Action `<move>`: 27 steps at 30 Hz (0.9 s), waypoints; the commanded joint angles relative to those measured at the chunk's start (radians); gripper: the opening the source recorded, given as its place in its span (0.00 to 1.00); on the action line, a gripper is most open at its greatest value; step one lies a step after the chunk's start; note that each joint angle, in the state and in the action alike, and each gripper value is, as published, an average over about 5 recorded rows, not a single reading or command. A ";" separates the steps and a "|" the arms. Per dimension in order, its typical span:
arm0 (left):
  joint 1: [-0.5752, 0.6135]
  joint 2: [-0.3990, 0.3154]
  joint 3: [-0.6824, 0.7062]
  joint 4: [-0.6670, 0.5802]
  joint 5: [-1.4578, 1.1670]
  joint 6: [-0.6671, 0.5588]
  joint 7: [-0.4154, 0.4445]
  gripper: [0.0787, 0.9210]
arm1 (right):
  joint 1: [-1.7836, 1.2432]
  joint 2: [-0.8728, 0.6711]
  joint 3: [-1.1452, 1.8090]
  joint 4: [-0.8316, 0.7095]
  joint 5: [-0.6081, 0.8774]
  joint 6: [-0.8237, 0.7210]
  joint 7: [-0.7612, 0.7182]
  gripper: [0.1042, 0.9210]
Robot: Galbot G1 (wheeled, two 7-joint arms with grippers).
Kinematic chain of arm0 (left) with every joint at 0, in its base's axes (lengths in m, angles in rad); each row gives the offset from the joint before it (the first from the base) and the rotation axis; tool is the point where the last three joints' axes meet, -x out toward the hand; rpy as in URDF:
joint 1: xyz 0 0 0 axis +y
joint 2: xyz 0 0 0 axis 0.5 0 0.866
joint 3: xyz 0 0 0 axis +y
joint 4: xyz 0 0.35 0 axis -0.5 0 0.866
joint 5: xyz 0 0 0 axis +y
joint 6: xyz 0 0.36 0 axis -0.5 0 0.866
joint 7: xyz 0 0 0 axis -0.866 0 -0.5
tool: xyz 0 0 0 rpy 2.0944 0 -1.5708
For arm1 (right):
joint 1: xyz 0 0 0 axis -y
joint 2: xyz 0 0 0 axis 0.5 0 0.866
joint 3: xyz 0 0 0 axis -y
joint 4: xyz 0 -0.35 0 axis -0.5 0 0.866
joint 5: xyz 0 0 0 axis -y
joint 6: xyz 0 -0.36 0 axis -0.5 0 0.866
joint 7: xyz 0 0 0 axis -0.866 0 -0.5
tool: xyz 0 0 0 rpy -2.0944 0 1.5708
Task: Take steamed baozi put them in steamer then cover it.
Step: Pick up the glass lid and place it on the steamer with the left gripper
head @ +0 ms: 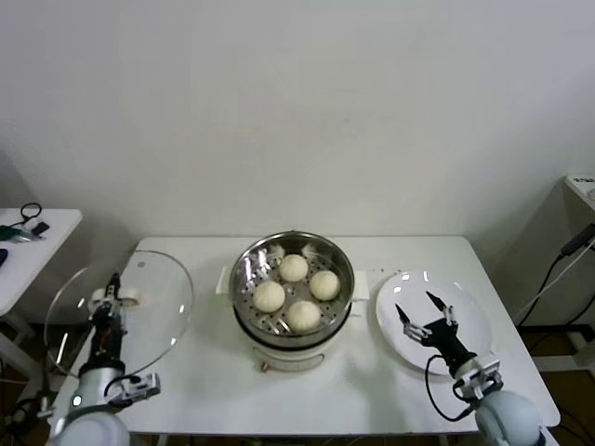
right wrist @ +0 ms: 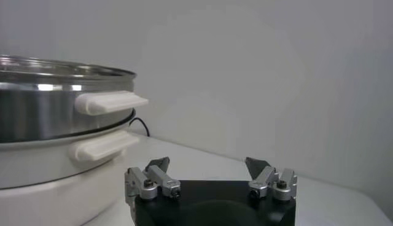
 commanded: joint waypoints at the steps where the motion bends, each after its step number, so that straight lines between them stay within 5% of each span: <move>1: 0.014 0.086 0.049 -0.144 -0.021 0.128 0.033 0.09 | 0.003 -0.008 -0.001 -0.001 0.001 0.002 0.000 0.88; 13: -0.296 0.228 0.449 -0.125 0.031 0.307 0.206 0.09 | 0.037 -0.010 -0.015 -0.021 -0.002 -0.001 0.004 0.88; 20: -0.437 0.168 0.620 -0.084 0.091 0.376 0.323 0.09 | 0.049 -0.007 -0.019 -0.031 -0.003 -0.005 0.006 0.88; 27: -0.543 -0.005 0.729 -0.004 0.227 0.384 0.436 0.09 | 0.044 0.009 -0.007 -0.032 -0.009 -0.007 0.007 0.88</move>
